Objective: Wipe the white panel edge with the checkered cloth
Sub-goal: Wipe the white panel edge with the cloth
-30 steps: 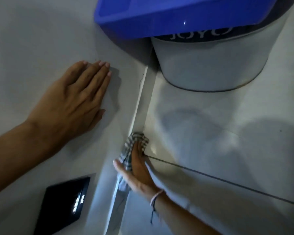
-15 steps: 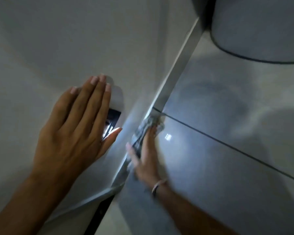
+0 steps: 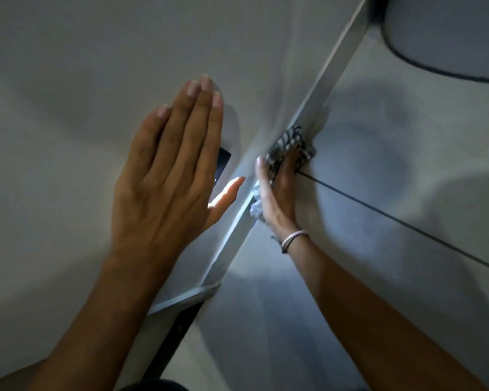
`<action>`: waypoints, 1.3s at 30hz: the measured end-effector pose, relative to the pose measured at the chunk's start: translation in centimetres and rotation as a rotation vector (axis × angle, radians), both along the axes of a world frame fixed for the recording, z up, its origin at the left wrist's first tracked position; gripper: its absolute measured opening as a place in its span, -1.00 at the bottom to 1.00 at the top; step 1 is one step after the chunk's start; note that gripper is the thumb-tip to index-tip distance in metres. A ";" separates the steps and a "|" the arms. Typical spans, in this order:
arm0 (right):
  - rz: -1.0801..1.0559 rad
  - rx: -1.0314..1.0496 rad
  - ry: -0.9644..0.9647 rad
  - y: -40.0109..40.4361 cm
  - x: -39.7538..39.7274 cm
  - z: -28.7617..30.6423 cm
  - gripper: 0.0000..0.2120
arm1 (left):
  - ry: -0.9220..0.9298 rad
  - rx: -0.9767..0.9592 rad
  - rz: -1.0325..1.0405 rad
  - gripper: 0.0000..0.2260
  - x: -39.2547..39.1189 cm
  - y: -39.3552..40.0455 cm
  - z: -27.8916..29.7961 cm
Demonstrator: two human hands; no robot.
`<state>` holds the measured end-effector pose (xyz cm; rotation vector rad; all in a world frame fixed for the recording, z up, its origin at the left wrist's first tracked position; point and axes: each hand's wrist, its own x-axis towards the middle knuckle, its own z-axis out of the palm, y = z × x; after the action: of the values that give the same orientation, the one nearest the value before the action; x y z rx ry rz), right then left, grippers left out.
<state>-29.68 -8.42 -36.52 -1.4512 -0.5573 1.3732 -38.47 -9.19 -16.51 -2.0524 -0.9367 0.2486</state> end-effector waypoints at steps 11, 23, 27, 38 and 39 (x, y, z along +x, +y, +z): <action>0.405 0.082 -0.023 -13.4 -7.1 1.3 -0.01 | -0.049 -0.007 -0.055 -0.21 -0.6 0.0 -0.3; 0.463 0.061 -0.013 -16.2 -9.2 0.1 0.11 | -0.037 -0.017 -0.053 -0.23 -0.4 0.2 -0.2; 0.633 0.110 0.012 -18.3 -9.7 0.4 0.13 | -0.032 -0.009 -0.050 -0.22 -0.7 0.0 -0.2; 0.404 0.013 -0.097 -10.3 -4.5 -0.2 0.02 | -0.058 -0.031 -0.044 -0.22 -0.3 -0.1 -0.1; 0.482 0.033 -0.044 -13.0 -5.8 -0.4 0.01 | -0.062 -0.030 -0.042 -0.22 -0.3 -0.1 -0.1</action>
<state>-35.49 -21.44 -36.89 -1.3743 -1.0009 1.6941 -38.81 -9.25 -16.62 -2.1154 -0.9309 0.1783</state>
